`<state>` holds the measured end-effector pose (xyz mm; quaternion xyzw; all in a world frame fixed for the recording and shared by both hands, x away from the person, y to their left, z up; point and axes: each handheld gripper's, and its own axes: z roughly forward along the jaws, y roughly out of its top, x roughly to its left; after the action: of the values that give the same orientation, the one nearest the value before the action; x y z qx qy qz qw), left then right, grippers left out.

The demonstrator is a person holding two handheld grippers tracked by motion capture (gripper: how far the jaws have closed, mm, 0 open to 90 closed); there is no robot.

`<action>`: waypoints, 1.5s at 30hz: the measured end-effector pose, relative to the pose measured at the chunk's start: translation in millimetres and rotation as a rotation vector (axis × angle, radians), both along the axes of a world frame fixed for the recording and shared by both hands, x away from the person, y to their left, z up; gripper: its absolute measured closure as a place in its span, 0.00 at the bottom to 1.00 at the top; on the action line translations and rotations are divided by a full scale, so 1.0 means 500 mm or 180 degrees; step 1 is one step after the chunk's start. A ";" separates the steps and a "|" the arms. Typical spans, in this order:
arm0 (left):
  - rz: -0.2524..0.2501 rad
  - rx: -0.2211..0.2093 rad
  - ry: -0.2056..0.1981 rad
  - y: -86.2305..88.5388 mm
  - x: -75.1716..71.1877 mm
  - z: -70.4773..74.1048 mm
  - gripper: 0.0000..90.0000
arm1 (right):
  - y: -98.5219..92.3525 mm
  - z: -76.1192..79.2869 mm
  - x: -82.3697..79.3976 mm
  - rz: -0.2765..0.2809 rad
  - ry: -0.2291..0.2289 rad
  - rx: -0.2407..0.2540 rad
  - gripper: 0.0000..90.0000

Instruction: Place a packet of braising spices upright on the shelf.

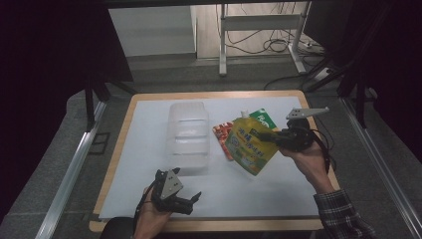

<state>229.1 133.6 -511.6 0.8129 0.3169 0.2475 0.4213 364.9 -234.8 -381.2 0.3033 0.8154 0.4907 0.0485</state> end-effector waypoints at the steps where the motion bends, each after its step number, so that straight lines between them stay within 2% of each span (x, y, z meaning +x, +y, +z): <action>1: 0.0016 0.0033 -0.0015 0.002 -0.001 0.001 0.00 | 0.002 0.003 0.006 0.0009 -0.0019 0.0010 0.98; 5: 0.0072 0.0059 -0.0006 0.014 -0.004 0.002 0.00 | 0.006 0.012 0.020 0.0033 -0.0037 0.0040 0.98; 8: 0.0088 0.0028 0.0031 0.019 -0.005 0.001 0.00 | 0.010 0.018 0.030 0.0060 -0.0059 0.0047 0.98; 12: 0.0093 0.0201 0.0045 0.020 -0.004 -0.002 0.00 | 0.019 0.024 0.044 0.0071 -0.0084 0.0059 0.98; 20: 0.0112 0.0184 0.0044 0.023 -0.003 -0.001 0.00 | 0.039 0.041 0.080 0.0048 -0.0126 0.0050 0.98; 27: 0.0118 0.0165 0.0047 0.026 -0.002 0.000 0.00 | 0.051 0.048 0.105 0.0099 -0.0150 0.0069 0.98; 31: 0.0110 0.0206 0.0038 0.027 -0.003 0.000 0.00 | 0.060 0.050 0.119 0.0126 -0.0185 0.0102 0.98; 45: 0.0147 0.0204 0.0092 0.040 -0.003 -0.002 0.00 | 0.111 0.056 0.172 0.0207 -0.0268 0.0014 0.98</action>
<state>227.4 153.7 -512.5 0.8220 0.3335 0.2554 0.3846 450.7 -179.1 -353.0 0.2558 0.8210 0.5061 0.0660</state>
